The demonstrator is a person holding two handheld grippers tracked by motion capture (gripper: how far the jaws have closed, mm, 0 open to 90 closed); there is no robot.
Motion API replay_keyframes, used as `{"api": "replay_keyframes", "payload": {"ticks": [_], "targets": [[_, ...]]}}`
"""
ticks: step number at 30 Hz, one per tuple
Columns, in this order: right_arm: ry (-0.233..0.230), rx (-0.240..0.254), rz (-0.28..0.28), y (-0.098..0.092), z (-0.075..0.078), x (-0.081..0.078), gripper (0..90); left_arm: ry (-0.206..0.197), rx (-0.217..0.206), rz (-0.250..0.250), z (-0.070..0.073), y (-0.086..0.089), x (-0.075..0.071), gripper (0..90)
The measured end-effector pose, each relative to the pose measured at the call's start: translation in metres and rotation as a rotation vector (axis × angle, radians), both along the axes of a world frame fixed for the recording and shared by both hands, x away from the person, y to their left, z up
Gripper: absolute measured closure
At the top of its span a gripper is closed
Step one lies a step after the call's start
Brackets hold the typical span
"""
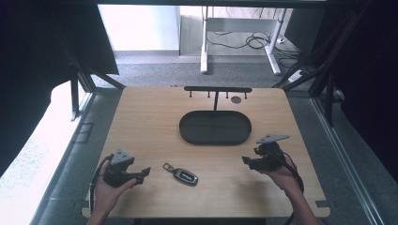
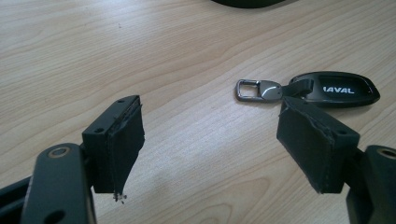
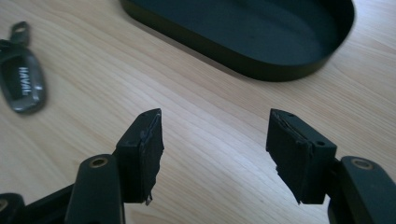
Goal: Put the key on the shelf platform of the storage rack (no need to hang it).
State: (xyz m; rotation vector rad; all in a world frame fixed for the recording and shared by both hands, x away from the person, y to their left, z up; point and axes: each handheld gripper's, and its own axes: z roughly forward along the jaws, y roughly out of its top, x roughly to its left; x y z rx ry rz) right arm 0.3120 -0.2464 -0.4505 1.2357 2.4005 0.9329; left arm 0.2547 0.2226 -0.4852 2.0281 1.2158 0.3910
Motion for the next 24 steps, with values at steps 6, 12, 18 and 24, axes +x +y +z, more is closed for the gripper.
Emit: {"api": "replay_keyframes", "payload": {"ticks": [6, 12, 18, 24], "targets": [[-0.015, -0.021, 0.048, 0.017, 0.009, -0.001, 37.6, -0.001, -0.001, -0.001, 0.001, 0.0, -0.001, 23.3], [-0.011, -0.04, 0.098, 0.034, 0.015, 0.0, 37.8, 0.004, 0.003, -0.004, 0.0, 0.0, 0.0, 23.3], [0.001, -0.058, 0.123, 0.045, 0.014, 0.004, 37.9, 0.004, 0.001, -0.002, 0.0, -0.001, 0.0, 23.3], [0.008, -0.068, 0.151, 0.057, 0.013, 0.006, 37.8, 0.006, 0.002, -0.002, -0.001, -0.001, 0.0, 23.2]]}}
